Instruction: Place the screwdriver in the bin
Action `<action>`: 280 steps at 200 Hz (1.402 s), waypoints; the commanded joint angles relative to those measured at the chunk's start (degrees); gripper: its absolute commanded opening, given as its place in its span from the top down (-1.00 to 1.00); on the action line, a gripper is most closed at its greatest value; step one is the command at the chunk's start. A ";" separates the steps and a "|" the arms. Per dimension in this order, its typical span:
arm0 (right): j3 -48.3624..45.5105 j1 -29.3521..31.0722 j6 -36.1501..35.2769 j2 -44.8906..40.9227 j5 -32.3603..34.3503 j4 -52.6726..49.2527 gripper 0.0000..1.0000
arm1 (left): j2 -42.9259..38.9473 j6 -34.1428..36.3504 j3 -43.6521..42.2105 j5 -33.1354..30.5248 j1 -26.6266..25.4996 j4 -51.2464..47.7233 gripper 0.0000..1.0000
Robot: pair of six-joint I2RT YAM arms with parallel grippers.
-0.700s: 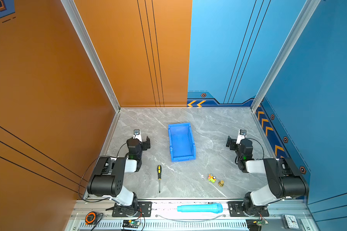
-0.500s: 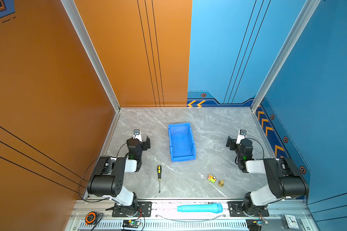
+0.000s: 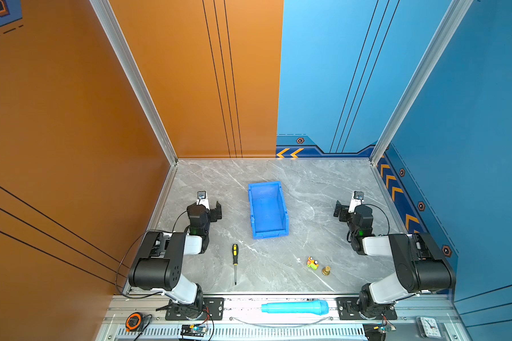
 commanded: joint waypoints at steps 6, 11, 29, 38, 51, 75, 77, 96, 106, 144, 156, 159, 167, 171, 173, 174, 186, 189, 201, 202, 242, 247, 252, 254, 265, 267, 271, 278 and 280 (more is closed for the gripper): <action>-0.03 0.25 0.29 0.76 0.88 0.80 -1.00 | 0.52 0.88 -0.67 0.19 -0.14 0.94 -0.96; -0.04 0.25 0.25 0.74 0.87 0.87 -1.00 | 0.53 0.85 -0.64 0.17 -0.13 0.94 -0.96; -0.03 0.24 0.22 0.74 0.87 0.79 -1.00 | 0.52 0.85 -0.67 0.20 -0.13 0.94 -0.96; -0.07 0.24 0.29 0.74 0.87 0.82 -1.00 | 0.52 0.84 -0.67 0.20 -0.14 0.94 -0.96; -0.03 0.23 0.29 0.74 0.81 0.85 -1.00 | 0.49 0.88 -0.70 0.19 -0.18 0.94 -0.96; 0.15 -0.28 0.55 0.77 -0.36 0.44 -1.00 | 0.49 0.89 -0.62 0.19 -0.11 0.94 -0.96; 0.15 -0.28 0.55 0.75 -0.41 0.44 -1.00 | 0.47 0.87 -0.62 0.19 -0.13 0.94 -0.96; 0.14 -0.28 0.55 0.74 -0.32 0.44 -1.00 | 0.53 0.86 -0.60 0.24 -0.13 0.94 -0.96; 0.15 -0.33 0.51 0.74 -0.32 0.44 -1.00 | 0.48 0.87 -0.62 0.12 -0.13 0.94 -0.96; 0.14 -0.28 0.55 0.74 -0.33 0.44 -1.00 | 0.45 0.84 -0.65 0.17 -0.13 0.94 -0.96; 0.15 -0.28 0.55 0.78 -0.34 0.44 -1.00 | 0.46 0.89 -0.67 0.17 -0.13 0.94 -0.96; 0.12 -0.28 0.53 0.75 -0.32 0.44 -1.00 | 0.49 0.88 -0.68 0.23 -0.16 0.94 -0.96; 0.15 -0.28 0.55 0.74 -0.32 0.44 -1.00 | 0.46 0.89 -0.69 0.18 -0.15 0.94 -0.96; 0.15 -0.33 0.53 0.74 -0.35 0.44 -1.00 | 0.47 0.84 -0.67 0.20 -0.14 0.99 -0.96; 0.15 -0.34 0.55 0.74 -0.35 0.44 -1.00 | 0.51 0.83 -0.65 0.19 -0.20 0.95 -0.96; 0.15 -0.31 0.55 0.74 -0.33 0.44 -1.00 | 0.53 0.86 -0.63 0.22 -0.17 0.95 -0.96; 0.15 -0.28 0.51 0.75 -0.36 0.44 -1.00 | 0.46 0.87 -0.68 0.17 -0.13 0.95 -0.96; 0.15 -0.28 0.54 0.74 -0.29 0.44 -1.00 | 0.38 0.89 -0.75 0.17 -0.13 0.94 -0.96; 0.49 -0.11 0.36 0.38 -0.19 -0.37 -1.00 | 0.35 0.89 -0.83 0.11 -0.22 0.99 -0.96; 0.54 -0.07 0.32 0.25 -0.17 -0.67 -1.00 | 0.32 0.89 -0.81 0.09 -0.22 0.99 -0.96; 2.57 1.62 -0.91 -4.95 1.79 -9.02 -1.00 | -3.70 1.59 -1.01 -1.28 -0.99 -1.41 -0.96; 2.87 1.93 -1.02 -5.96 1.79 -10.50 -1.00 | -4.51 1.44 -0.77 -1.64 -1.09 -2.84 -0.96; 3.06 2.15 -1.18 -6.77 1.79 -11.66 -1.00 | -5.35 1.42 -0.38 -1.97 -1.10 -4.43 -0.96; 3.09 2.23 -1.20 -7.09 1.75 -12.01 -1.00 | -5.69 1.35 -0.18 -2.13 -1.10 -4.99 -0.96; 2.67 2.89 -1.28 -8.74 1.84 -13.29 -1.00 | -7.38 0.92 0.49 -2.36 -1.10 -7.99 -0.96; 2.62 3.01 -1.31 -9.14 1.85 -13.41 -1.00 | -7.61 0.76 0.52 -2.34 -1.10 -8.43 -0.96; 2.47 3.31 -1.37 -9.70 2.02 -13.86 -1.00 | -8.20 0.53 0.69 -2.39 -1.14 -9.21 -0.96; 2.35 3.91 -1.47 -10.75 2.56 -14.73 -1.00 | -9.18 -0.09 0.78 -2.74 -1.18 -10.73 -0.96; 2.34 4.08 -1.47 -11.14 2.69 -15.11 -1.00 | -9.46 -0.26 0.81 -2.98 -1.25 -11.34 -0.96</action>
